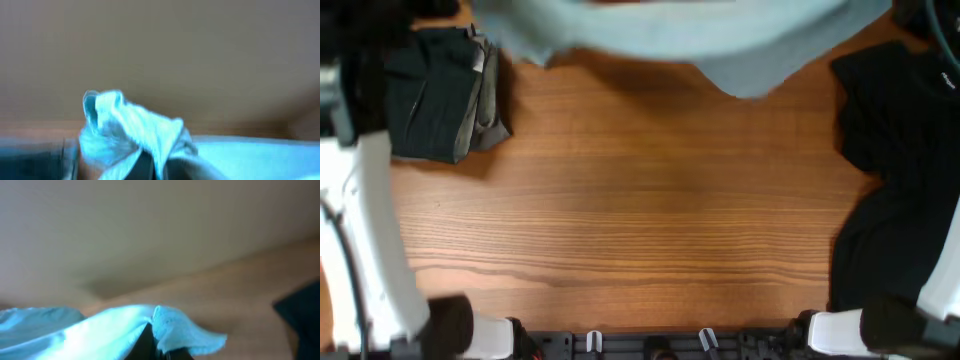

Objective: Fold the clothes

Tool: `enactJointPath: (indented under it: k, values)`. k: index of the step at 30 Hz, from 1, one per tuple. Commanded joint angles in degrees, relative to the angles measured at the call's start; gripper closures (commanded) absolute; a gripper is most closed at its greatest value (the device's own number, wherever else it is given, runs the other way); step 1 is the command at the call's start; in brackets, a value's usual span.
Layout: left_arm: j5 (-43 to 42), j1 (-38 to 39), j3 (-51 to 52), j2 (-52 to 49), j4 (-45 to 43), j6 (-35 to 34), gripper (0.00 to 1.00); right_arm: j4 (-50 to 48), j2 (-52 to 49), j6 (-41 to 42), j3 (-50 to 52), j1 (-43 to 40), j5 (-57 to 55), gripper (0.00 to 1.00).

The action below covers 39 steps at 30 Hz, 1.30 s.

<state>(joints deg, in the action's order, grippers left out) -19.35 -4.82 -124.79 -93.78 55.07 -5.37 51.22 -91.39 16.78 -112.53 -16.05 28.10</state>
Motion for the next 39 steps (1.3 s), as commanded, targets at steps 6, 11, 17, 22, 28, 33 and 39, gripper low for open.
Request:
enactJointPath:
  k: [6, 11, 17, 22, 28, 33, 39]
  values:
    - [2.29, 0.52, 1.03, -14.56, 12.35, 3.67, 0.96, 13.18, -12.76, -10.80, -0.28, 3.76, -1.51, 0.96]
    - [2.32, 1.77, 1.03, -11.58, 12.24, 4.13, 0.96, 13.49, -10.49, -10.58, -0.31, 4.48, -1.09, 0.96]
    - [8.00, 1.99, 1.03, 3.30, 11.98, 5.25, 0.96, 15.67, 3.15, -7.63, -0.31, 4.48, -1.70, 0.96]
    - [18.51, 1.92, 1.03, 16.24, 12.04, 5.31, 0.96, 18.78, 13.14, -5.46, -0.31, 4.48, -5.11, 0.96]
    - [22.58, 1.92, 1.03, 23.82, 12.09, 6.69, 0.96, 20.37, 21.20, -0.98, -0.31, 4.48, -7.63, 0.96]
    - [22.67, 1.92, 1.03, 20.48, 12.15, 6.64, 0.96, 19.69, 20.55, 0.13, -0.28, 4.48, -7.80, 0.96]
    - [18.14, 1.92, 1.03, 7.76, 9.35, 6.64, 0.96, 18.29, 10.64, 0.13, -0.28, 4.61, -7.50, 0.96]
